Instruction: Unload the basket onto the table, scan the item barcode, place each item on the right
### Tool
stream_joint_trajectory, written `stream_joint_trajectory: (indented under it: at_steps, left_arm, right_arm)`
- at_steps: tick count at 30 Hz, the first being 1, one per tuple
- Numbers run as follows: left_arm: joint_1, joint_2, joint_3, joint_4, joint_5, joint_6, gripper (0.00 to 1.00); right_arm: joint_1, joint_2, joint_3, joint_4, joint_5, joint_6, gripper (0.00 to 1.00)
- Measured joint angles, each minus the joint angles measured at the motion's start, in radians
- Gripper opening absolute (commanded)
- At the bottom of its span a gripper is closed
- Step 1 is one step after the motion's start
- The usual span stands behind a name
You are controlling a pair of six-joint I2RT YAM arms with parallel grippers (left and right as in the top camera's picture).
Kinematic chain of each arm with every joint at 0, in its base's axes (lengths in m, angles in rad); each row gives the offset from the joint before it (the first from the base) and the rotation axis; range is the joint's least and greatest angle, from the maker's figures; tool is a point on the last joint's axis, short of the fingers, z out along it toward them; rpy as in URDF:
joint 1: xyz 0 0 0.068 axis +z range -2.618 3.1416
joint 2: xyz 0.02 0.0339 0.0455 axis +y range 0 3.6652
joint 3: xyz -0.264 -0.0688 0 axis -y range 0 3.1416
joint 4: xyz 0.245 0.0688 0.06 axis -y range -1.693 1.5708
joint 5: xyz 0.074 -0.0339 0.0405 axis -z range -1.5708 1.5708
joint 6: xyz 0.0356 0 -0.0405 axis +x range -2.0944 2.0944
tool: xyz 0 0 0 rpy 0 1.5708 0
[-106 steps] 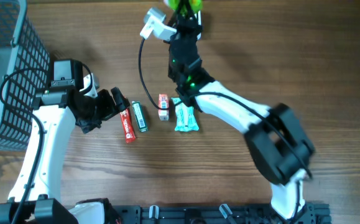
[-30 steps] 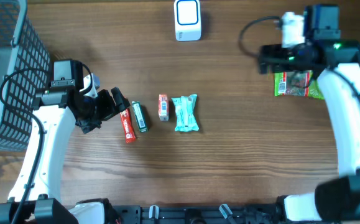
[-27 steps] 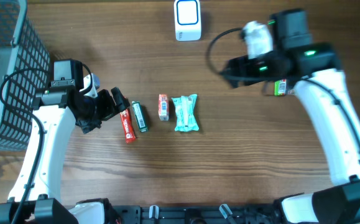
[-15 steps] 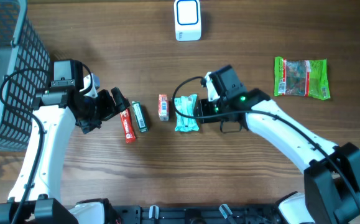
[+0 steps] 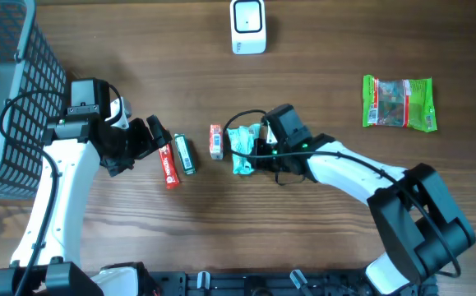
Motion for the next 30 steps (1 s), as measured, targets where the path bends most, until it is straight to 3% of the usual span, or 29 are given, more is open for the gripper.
stream_joint_trajectory:
  at_steps: [4,5,7,11,12,13,14,15,16,17,18,19,23,30]
  left_arm:
    - [0.000,0.000,0.000,0.000,0.000,0.000,1.00]
    - [0.000,0.000,0.000,0.000,0.000,0.000,1.00]
    - [0.000,0.000,0.000,0.000,0.000,0.000,1.00]
    - [0.000,0.000,0.000,0.000,0.000,0.000,1.00]
    - [0.000,0.000,0.000,0.000,0.000,0.000,1.00]
    - [0.000,0.000,0.000,0.000,0.000,0.000,1.00]
    - [0.000,0.000,0.000,0.000,0.000,0.000,1.00]
    - [0.000,0.000,0.000,0.000,0.000,0.000,1.00]
    - [0.000,0.000,0.000,0.000,0.000,0.000,1.00]
    - [0.000,0.000,0.000,0.000,0.000,0.000,1.00]
    - [0.000,0.000,0.000,0.000,0.000,0.000,1.00]
    - [0.000,0.000,0.000,0.000,0.000,0.000,1.00]
    - [0.000,0.000,0.000,0.000,0.000,0.000,1.00]
    - [0.000,0.000,0.000,0.000,0.000,0.000,1.00]
  right_arm:
    - [-0.096,-0.105,-0.002,-0.153,0.078,-0.269,0.05]
    - [-0.134,-0.153,-0.002,-0.209,0.164,-0.385,0.08]
    - [-0.180,-0.184,-0.002,-0.247,0.329,-0.562,0.23]
    - [-0.214,-0.185,-0.002,-0.233,0.491,-0.827,0.29]
    - [-0.214,-0.185,-0.002,-0.229,0.506,-0.866,0.35]
    - [-0.214,-0.185,-0.002,-0.229,0.517,-0.890,0.60]
    - [-0.214,-0.185,0.000,-0.230,0.528,-0.914,0.72]
    - [-0.214,-0.185,0.004,-0.232,0.531,-0.922,0.74]
    - [-0.214,-0.187,0.008,-0.230,0.538,-0.931,0.54]
    - [-0.214,-0.198,0.011,-0.217,0.541,-0.916,0.45]
    - [-0.214,-0.212,0.014,-0.192,0.526,-0.879,0.27]
    - [-0.215,-0.220,0.021,-0.181,0.499,-0.850,0.17]
    - [-0.221,-0.222,0.025,-0.171,0.383,-0.811,0.13]
    - [-0.340,-0.187,0.022,-0.167,0.298,-0.669,0.21]
